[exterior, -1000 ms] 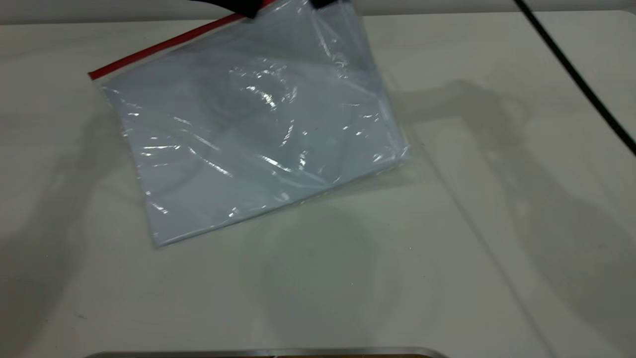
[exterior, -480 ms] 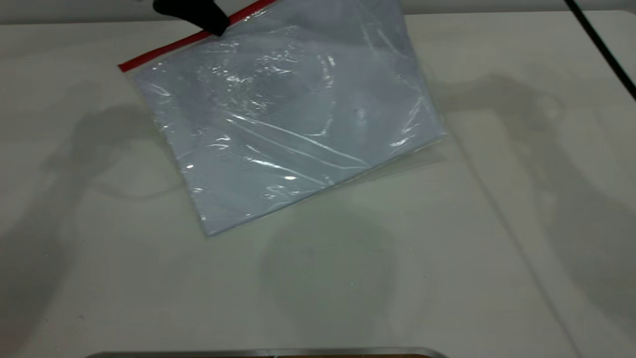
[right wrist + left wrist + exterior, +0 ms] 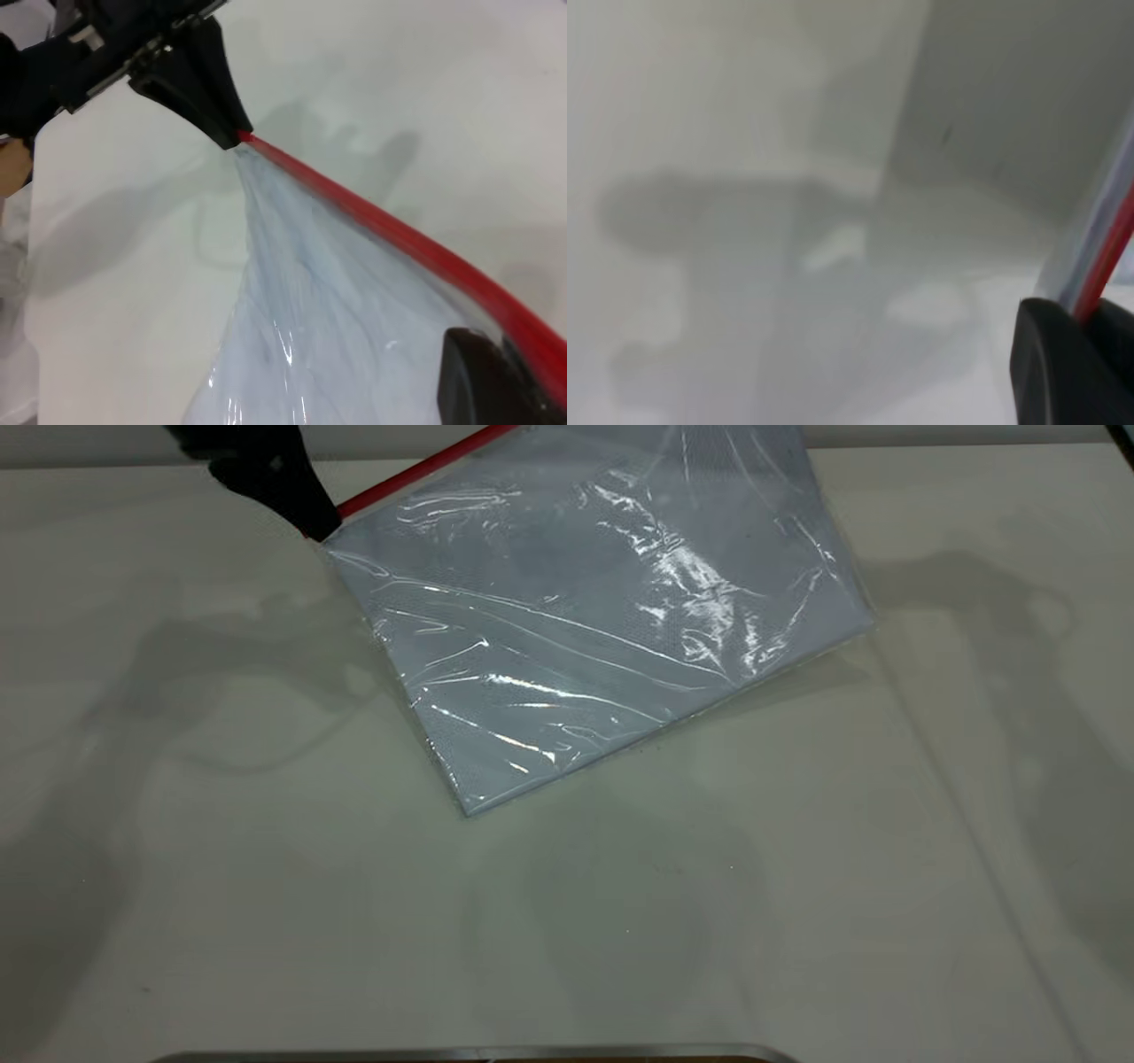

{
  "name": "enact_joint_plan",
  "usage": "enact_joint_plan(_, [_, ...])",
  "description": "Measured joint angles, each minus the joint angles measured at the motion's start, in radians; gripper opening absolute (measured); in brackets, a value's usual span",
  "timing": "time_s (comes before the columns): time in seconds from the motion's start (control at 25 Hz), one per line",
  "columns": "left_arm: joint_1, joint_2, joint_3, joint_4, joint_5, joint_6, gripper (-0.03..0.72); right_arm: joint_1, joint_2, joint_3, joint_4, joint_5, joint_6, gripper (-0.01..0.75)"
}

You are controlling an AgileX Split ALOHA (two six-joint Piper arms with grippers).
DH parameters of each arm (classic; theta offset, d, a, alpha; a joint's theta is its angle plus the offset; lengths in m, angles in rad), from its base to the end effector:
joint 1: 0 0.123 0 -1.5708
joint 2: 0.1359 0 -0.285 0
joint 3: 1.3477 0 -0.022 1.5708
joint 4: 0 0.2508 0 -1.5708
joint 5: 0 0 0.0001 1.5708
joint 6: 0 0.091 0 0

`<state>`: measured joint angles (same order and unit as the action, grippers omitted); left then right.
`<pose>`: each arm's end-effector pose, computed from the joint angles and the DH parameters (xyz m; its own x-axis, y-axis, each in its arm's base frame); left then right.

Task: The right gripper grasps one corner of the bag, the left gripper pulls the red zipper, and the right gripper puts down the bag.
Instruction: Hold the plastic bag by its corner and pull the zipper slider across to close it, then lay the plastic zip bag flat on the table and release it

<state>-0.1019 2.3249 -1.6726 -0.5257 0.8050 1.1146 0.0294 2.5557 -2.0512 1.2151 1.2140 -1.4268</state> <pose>0.4621 -0.0804 0.1050 -0.5841 0.6863 -0.4335 0.7832 0.6168 -0.0787 0.5092 0.0950 0.1254 -0.4970 -0.3124 -0.8095 -0.8526 0.3491 0.3888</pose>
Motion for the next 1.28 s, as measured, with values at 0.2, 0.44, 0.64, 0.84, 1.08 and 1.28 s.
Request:
enact_joint_plan(0.2, [0.000,-0.013,-0.001,-0.008,0.002,-0.032,0.071,0.011,0.000,0.000,-0.015,-0.006,0.000,0.033])
enact_joint_plan(0.44, [0.010,-0.170,0.000,-0.026,0.009,-0.067,0.272,0.034,0.052,0.000,-0.112,-0.104,0.092,0.085])
enact_joint_plan(0.64, [0.010,-0.354,0.000,-0.159,0.043,-0.136,0.533,0.041,0.106,0.000,-0.237,-0.272,0.176,0.274])
enact_joint_plan(0.84, [0.010,-0.549,0.000,-0.333,0.193,-0.151,0.600,0.042,0.107,0.000,-0.739,-0.372,0.585,0.377])
enact_joint_plan(1.08, [0.010,-0.723,0.000,-0.296,0.362,-0.367,0.549,0.040,0.017,0.000,-1.066,-0.038,1.138,0.385])
enact_joint_plan(1.28, [0.010,-0.854,0.028,0.004,0.363,-0.654,0.540,0.060,-0.116,0.035,-0.962,-0.014,1.163,0.381])
